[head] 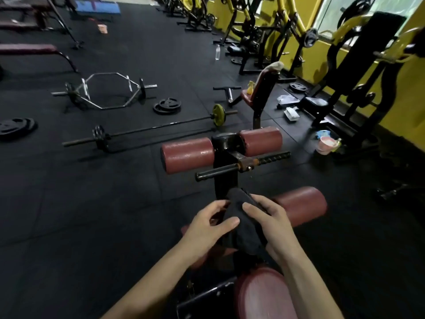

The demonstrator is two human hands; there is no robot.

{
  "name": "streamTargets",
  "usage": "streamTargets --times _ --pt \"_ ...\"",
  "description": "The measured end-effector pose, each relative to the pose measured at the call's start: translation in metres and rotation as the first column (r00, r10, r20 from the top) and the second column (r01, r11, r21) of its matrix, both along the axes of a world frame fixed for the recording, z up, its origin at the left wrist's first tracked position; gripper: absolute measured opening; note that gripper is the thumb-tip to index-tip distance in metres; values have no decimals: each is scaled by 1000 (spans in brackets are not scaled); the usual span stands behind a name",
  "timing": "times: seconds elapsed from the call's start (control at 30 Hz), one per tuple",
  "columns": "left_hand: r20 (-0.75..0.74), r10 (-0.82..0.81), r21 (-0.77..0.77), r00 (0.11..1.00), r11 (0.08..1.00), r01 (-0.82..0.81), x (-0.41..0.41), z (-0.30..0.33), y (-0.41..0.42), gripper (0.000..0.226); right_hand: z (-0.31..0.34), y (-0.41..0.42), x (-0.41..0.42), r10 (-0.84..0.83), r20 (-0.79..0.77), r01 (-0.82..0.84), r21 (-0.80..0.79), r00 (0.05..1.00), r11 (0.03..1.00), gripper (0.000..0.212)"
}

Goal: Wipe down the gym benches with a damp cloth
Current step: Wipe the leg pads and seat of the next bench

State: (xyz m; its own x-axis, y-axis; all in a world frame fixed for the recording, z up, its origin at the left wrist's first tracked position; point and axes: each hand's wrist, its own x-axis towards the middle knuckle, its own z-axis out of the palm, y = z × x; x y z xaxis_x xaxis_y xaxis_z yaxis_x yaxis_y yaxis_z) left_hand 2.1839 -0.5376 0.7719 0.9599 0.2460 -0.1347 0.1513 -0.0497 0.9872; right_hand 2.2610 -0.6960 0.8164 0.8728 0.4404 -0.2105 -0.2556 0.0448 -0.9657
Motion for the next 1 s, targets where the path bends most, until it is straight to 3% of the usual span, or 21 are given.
streamTargets --times 0.1,0.27,0.3,0.37,0.47,0.63,0.73,0.87,0.93,1.0 --pt "48 97 -112 994 990 -91 16 12 -2 26 -1 10 28 -52 134 60 -59 990 996 15" --pt "12 317 -155 948 937 -311 31 10 11 29 -16 29 53 12 332 39 -147 943 988 15" --pt "8 346 -171 938 925 -340 33 11 14 29 -21 32 53 41 287 -6 -120 957 993 22" --pt "12 376 -180 927 912 -368 36 12 22 29 -27 37 54 95 58 -96 17 994 995 41" --pt "17 415 -196 910 894 -404 46 15 34 29 -33 48 55 209 -236 -149 249 949 957 50" --pt "73 435 -75 897 900 -430 70 12 61 25 -24 83 68 192 -292 -135 204 937 970 48" --pt "153 409 185 900 883 -432 83 11 89 28 -16 112 75 119 -289 -63 195 950 979 45" --pt "184 356 180 916 904 -387 94 17 137 23 -6 156 85 79 -250 -27 205 965 978 34" --pt "197 357 232 913 888 -397 98 7 171 23 -3 178 98 10 -177 24 187 984 982 28" --pt "162 376 286 912 867 -408 100 -11 208 25 -5 197 119 -85 2 85 45 996 995 27"
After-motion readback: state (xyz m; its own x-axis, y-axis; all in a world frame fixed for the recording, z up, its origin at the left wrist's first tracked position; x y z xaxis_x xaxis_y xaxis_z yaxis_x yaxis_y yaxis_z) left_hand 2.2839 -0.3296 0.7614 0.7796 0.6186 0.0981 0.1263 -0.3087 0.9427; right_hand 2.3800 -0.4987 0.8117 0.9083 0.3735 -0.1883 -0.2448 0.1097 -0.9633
